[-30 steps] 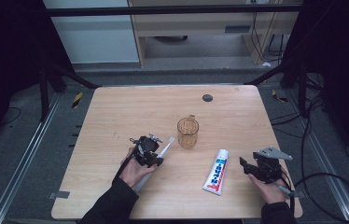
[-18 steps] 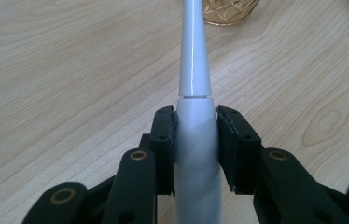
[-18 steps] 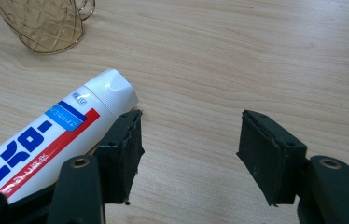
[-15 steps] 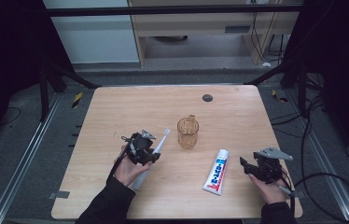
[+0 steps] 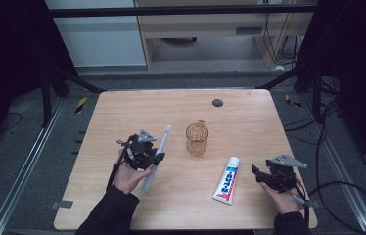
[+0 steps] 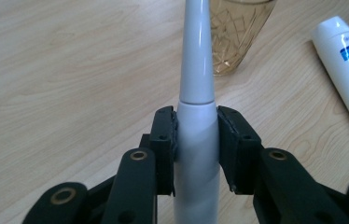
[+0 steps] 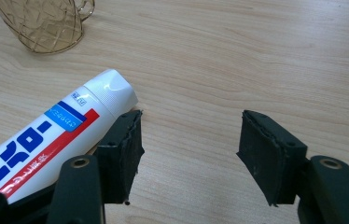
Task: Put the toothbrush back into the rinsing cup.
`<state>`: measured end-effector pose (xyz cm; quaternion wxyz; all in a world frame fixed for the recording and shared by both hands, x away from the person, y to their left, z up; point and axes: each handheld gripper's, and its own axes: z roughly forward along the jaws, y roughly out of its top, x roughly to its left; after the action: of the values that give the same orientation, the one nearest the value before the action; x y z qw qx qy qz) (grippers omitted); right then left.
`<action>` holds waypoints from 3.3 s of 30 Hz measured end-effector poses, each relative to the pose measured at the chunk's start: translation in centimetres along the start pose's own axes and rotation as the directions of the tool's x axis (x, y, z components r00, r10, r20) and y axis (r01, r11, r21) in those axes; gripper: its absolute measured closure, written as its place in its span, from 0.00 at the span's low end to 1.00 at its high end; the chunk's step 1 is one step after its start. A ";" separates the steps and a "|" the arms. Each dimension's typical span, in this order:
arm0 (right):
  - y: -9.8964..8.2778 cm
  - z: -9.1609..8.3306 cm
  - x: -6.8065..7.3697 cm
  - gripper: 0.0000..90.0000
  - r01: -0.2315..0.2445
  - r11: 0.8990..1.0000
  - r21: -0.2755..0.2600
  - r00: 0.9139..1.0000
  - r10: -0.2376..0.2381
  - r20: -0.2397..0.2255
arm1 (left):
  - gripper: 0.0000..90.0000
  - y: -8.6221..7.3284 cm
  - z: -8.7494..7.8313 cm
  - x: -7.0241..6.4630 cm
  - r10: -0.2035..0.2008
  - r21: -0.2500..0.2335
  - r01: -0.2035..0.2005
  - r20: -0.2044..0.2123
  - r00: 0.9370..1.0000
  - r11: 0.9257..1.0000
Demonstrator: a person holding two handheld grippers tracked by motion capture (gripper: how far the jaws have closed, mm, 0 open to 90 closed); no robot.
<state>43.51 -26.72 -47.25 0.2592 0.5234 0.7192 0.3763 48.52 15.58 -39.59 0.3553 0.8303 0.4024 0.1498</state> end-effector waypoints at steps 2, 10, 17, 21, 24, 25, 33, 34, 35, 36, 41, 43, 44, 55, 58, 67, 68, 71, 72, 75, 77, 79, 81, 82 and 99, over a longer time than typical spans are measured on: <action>0.0 0.0 0.0 0.44 0.001 1.000 -0.001 1.000 -0.001 0.001 | 0.76 0.2 -0.4 0.1 -0.002 -0.026 0.001 -0.007 1.000 1.000; 0.0 0.0 0.0 0.43 0.000 1.000 -0.013 1.000 0.000 0.007 | 0.76 1.4 -1.6 0.6 -0.009 -0.114 0.003 -0.045 0.999 0.994; -0.1 -0.1 -0.1 0.43 -0.004 1.000 -0.021 1.000 0.004 0.013 | 0.75 2.5 -2.0 1.2 -0.036 -0.197 0.024 -0.060 0.998 0.980; -0.1 -0.1 -0.2 0.43 -0.005 1.000 -0.022 1.000 0.005 0.015 | 0.75 3.7 -2.0 1.2 -0.048 -0.261 0.029 -0.066 0.997 0.965; -0.1 -0.1 -0.1 0.43 -0.005 1.000 -0.024 1.000 0.005 0.015 | 0.75 4.4 -2.0 1.0 -0.049 -0.294 0.024 -0.075 0.996 0.956; -0.1 -0.1 -0.2 0.43 -0.004 1.000 -0.024 1.000 0.004 0.015 | 0.75 4.6 -2.0 1.0 -0.050 -0.307 0.024 -0.078 0.996 0.951; -0.1 0.0 -0.2 0.42 -0.010 0.999 -0.034 1.000 0.010 0.015 | 0.75 6.3 -1.5 1.1 -0.078 -0.397 0.042 -0.073 0.994 0.917; -0.2 0.0 -0.2 0.42 -0.011 0.999 -0.033 1.000 0.012 0.016 | 0.75 6.4 -1.4 1.1 -0.085 -0.407 0.052 -0.063 0.994 0.912; -0.2 0.0 -0.3 0.42 -0.012 0.999 -0.034 1.000 0.012 0.016 | 0.75 6.6 -1.2 1.1 -0.089 -0.411 0.058 -0.055 0.995 0.910; -0.2 0.0 -0.3 0.42 -0.011 0.999 -0.034 1.000 0.012 0.016 | 0.75 6.8 -1.1 1.1 -0.092 -0.421 0.060 -0.055 0.994 0.905; -0.2 0.0 -0.3 0.41 -0.012 0.999 -0.037 1.000 0.012 0.015 | 0.75 7.6 -0.5 1.1 -0.107 -0.457 0.074 -0.046 0.993 0.886; -0.3 0.0 -0.4 0.41 -0.010 0.999 -0.038 1.000 0.011 0.017 | 0.75 7.9 -0.4 1.0 -0.107 -0.466 0.072 -0.049 0.993 0.882; -0.3 0.0 -0.4 0.41 -0.011 0.999 -0.039 1.000 0.011 0.017 | 0.75 8.1 -0.3 1.0 -0.107 -0.473 0.070 -0.052 0.993 0.878; -0.3 0.0 -0.3 0.41 -0.008 0.999 -0.042 1.000 0.009 0.013 | 0.75 10.1 0.3 0.6 -0.114 -0.545 0.068 -0.051 0.992 0.835; -0.3 0.0 -0.3 0.41 -0.010 0.999 -0.044 1.000 0.011 0.013 | 0.75 10.5 0.8 0.2 -0.107 -0.560 0.063 -0.047 0.993 0.826; -0.3 0.0 -0.5 0.40 -0.015 0.999 -0.052 1.000 0.016 0.016 | 0.75 11.3 1.9 -0.9 -0.097 -0.586 0.070 -0.014 0.995 0.807; -0.3 0.0 -0.4 0.40 -0.020 0.998 -0.052 1.000 0.020 0.014 | 0.75 11.4 2.2 -1.1 -0.097 -0.591 0.075 -0.005 0.995 0.803; -0.4 0.0 -0.5 0.40 -0.010 0.998 -0.057 1.000 0.011 0.019 | 0.75 11.5 2.7 -1.4 -0.096 -0.592 0.075 -0.003 0.995 0.802; -0.4 0.0 -0.5 0.40 -0.010 0.998 -0.057 1.000 0.011 0.019 | 0.75 11.5 2.7 -1.4 -0.096 -0.592 0.075 -0.003 0.995 0.802; -0.4 0.0 -0.6 0.40 -0.013 0.998 -0.057 1.000 0.014 0.017 | 0.75 11.7 3.1 -1.6 -0.091 -0.594 0.074 0.003 0.996 0.801; -0.4 0.0 -0.6 0.39 -0.013 0.998 -0.058 1.000 0.014 0.019 | 0.75 11.8 3.3 -1.9 -0.080 -0.595 0.067 0.004 0.997 0.801; -0.4 0.0 -0.6 0.39 -0.013 0.998 -0.059 1.000 0.014 0.019 | 0.75 11.8 3.4 -2.0 -0.076 -0.595 0.063 0.003 0.997 0.801; -0.4 0.1 -0.6 0.39 -0.011 0.998 -0.059 1.000 0.012 0.018 | 0.75 11.9 3.5 -2.2 -0.072 -0.596 0.060 0.002 0.997 0.801; -0.4 0.1 -0.5 0.39 -0.011 0.998 -0.059 1.000 0.012 0.017 | 0.75 11.9 3.6 -2.3 -0.068 -0.597 0.056 0.003 0.998 0.800; -0.5 0.1 -0.6 0.39 0.000 0.998 -0.065 1.000 0.001 0.024 | 0.75 11.2 4.9 -3.0 -0.036 -0.585 0.034 0.009 0.999 0.810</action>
<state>43.49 -27.35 -47.68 0.2846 0.5194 0.7033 0.3933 55.52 6.23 -34.94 0.5956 0.6730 0.3526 0.2607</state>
